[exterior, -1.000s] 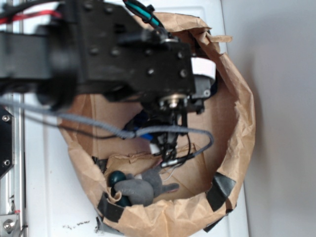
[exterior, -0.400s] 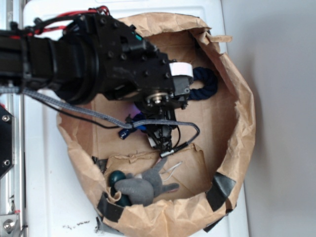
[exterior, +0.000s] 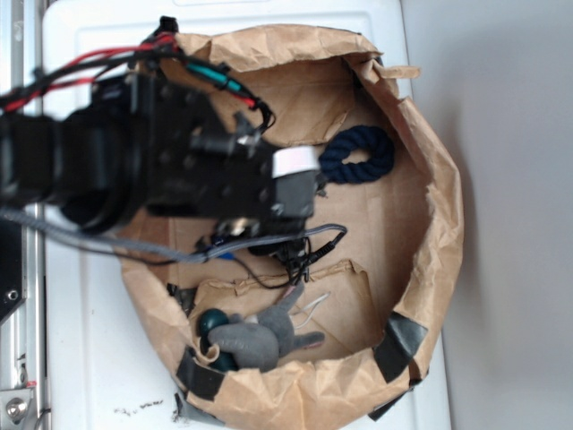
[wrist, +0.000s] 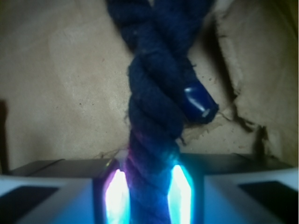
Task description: Grab the blue rope.
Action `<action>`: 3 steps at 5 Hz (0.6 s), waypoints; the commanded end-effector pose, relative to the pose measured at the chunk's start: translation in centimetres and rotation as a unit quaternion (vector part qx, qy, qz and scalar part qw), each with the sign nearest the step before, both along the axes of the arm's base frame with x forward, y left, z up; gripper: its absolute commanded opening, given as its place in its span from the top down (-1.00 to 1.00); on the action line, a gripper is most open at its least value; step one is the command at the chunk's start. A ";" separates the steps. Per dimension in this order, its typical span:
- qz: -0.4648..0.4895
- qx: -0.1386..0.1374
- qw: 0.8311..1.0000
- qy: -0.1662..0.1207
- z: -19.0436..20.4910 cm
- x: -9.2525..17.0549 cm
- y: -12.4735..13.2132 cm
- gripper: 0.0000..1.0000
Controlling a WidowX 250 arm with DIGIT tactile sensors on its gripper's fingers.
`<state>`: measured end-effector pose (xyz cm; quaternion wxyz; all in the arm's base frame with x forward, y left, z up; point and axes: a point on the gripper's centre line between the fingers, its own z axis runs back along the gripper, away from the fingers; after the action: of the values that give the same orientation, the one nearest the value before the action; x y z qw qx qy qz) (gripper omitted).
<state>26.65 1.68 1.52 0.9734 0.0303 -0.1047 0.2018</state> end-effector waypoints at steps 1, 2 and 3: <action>-0.035 0.003 0.999 -0.018 3.2 -0.9 0.1 1.00; -0.043 -0.020 0.999 0.003 8.2 -2.0 0.2 1.00; -0.039 -0.019 0.998 0.035 13.2 -2.2 0.5 1.00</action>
<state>23.77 1.58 13.14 0.9866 0.0176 -0.0379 0.1576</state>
